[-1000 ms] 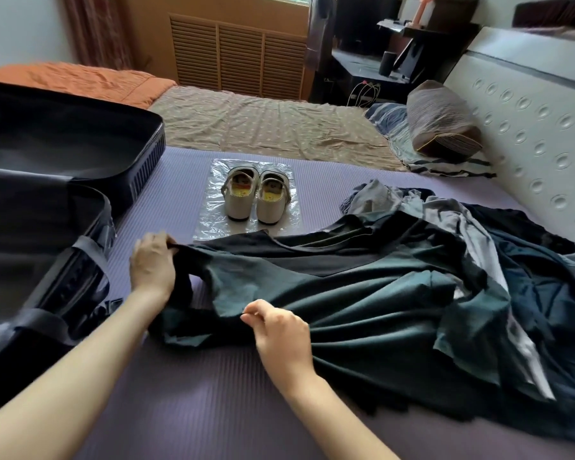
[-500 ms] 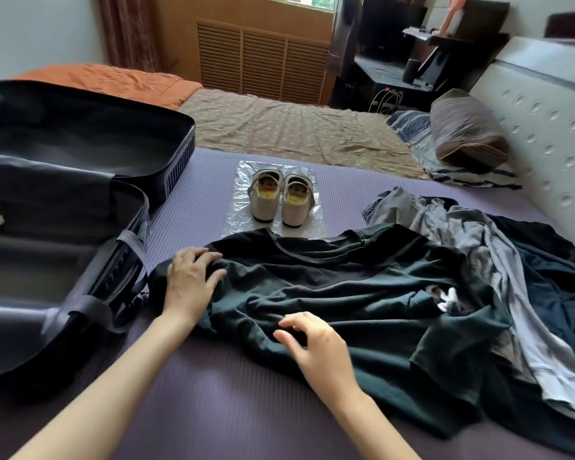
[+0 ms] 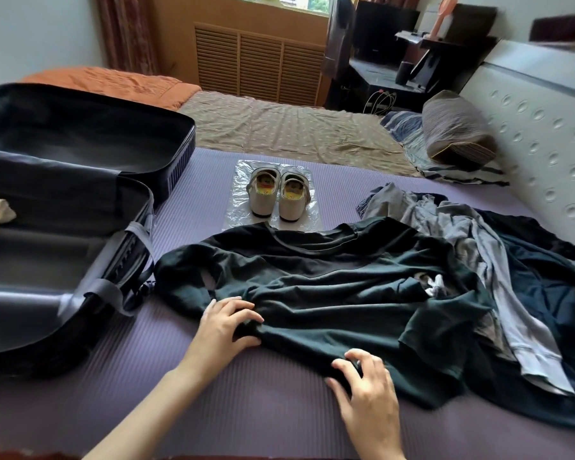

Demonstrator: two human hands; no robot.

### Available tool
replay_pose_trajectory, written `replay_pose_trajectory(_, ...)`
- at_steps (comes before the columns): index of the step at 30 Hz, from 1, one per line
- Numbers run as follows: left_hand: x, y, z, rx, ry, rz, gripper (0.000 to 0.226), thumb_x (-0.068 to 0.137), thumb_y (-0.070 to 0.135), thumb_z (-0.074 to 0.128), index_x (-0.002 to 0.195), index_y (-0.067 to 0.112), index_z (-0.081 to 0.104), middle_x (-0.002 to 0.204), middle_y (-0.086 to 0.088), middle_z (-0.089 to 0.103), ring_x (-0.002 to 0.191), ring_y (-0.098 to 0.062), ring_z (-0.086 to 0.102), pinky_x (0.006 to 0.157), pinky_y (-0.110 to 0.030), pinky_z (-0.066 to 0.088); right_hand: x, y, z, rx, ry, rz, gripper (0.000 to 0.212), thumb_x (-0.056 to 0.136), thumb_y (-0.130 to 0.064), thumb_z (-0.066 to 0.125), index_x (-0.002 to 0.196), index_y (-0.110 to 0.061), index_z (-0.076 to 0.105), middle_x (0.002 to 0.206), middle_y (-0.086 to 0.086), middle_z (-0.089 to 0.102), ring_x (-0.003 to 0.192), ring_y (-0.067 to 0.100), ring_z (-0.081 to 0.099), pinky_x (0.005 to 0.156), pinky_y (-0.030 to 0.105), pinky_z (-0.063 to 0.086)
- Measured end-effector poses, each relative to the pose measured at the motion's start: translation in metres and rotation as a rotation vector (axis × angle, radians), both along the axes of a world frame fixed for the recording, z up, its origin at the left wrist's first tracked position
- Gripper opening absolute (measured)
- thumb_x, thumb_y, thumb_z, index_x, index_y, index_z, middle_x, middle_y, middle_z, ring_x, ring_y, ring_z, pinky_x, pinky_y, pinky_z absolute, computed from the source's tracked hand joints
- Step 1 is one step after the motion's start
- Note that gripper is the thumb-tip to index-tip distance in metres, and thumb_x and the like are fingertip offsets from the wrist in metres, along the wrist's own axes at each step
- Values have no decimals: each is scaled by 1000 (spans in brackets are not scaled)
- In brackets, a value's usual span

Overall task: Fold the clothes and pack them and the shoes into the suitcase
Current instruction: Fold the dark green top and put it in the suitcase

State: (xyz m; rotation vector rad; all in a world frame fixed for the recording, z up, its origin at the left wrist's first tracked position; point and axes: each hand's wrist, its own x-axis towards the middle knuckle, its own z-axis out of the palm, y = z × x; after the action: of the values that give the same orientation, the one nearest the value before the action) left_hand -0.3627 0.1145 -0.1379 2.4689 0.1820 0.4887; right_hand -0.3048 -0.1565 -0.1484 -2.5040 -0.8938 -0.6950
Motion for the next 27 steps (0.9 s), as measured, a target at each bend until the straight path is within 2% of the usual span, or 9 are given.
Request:
replay_pose_trajectory(2, 6, 3, -1, -16, -4, 30, 16, 67, 42, 66, 81, 36, 67, 99, 18, 62, 104, -2, 47, 95, -51, 43, -1, 1, 3, 17, -20, 4, 35, 89, -43, 46, 80, -20, 72, 99, -4, 59, 93, 13, 51, 83, 27, 40)
replay_pose_trajectory(4, 10, 7, 3, -82, -7, 67, 11, 72, 37, 71, 78, 28, 72, 94, 18, 63, 99, -5, 53, 94, -44, 44, -4, 3, 11, 56, -59, 17, 46, 97, -42, 38, 74, -20, 71, 97, -3, 64, 94, 13, 51, 86, 30, 41)
replay_pose_trajectory(7, 17, 18, 12, -162, -2, 104, 5, 75, 18, 77, 79, 18, 74, 93, 12, 67, 98, -9, 56, 96, -34, 42, -9, 7, 23, 76, -80, 61, 31, 90, -36, 48, 74, -21, 70, 96, -4, 66, 95, 15, 52, 88, 31, 41)
replay_pose_trajectory(11, 19, 30, 29, -260, 81, 68, 3, 78, 12, 74, 80, 13, 74, 93, 2, 66, 88, -5, 57, 82, -2, 34, -5, -2, 15, -86, -56, 46, 24, 75, -45, 61, 79, -24, 72, 103, -2, 64, 99, 17, 49, 89, 34, 42)
replay_pose_trajectory(15, 14, 31, 29, -271, 130, 11, 29, 69, 17, 82, 66, 38, 61, 90, 7, 65, 89, 3, 58, 80, -7, 35, -3, -6, 4, -69, 15, 22, 29, 78, -43, 51, 76, -24, 72, 107, -3, 61, 101, 17, 49, 88, 31, 40)
replay_pose_trajectory(19, 9, 27, 25, -311, 123, 31, 24, 68, 21, 82, 69, 34, 62, 94, 13, 66, 95, 0, 57, 82, -8, 37, -4, -1, 9, 23, 70, 56, 24, 84, -36, 51, 78, -24, 71, 111, -5, 63, 104, 17, 52, 92, 35, 43)
replay_pose_trajectory(22, 7, 27, 27, -351, 111, 56, 19, 78, 21, 74, 66, 31, 63, 95, 13, 67, 95, 3, 56, 81, -8, 36, -20, 8, 17, 102, 49, 264, 16, 91, -30, 53, 86, -22, 67, 114, -9, 64, 110, 15, 55, 102, 35, 38)
replay_pose_trajectory(24, 6, 29, 27, -345, 118, 56, 22, 82, 20, 70, 65, 32, 63, 95, 12, 66, 94, 6, 56, 80, -3, 34, -38, 23, 22, 149, 57, 372, 13, 92, -27, 50, 89, -23, 62, 107, -10, 67, 103, 9, 59, 101, 31, 41)
replay_pose_trajectory(27, 3, 33, 29, -340, 128, 67, 22, 84, 19, 69, 67, 32, 64, 98, 9, 65, 97, 0, 55, 81, 1, 31, -79, 35, 28, 190, 178, 524, 11, 90, -25, 51, 87, -27, 61, 85, -13, 67, 78, 1, 60, 83, 14, 47)
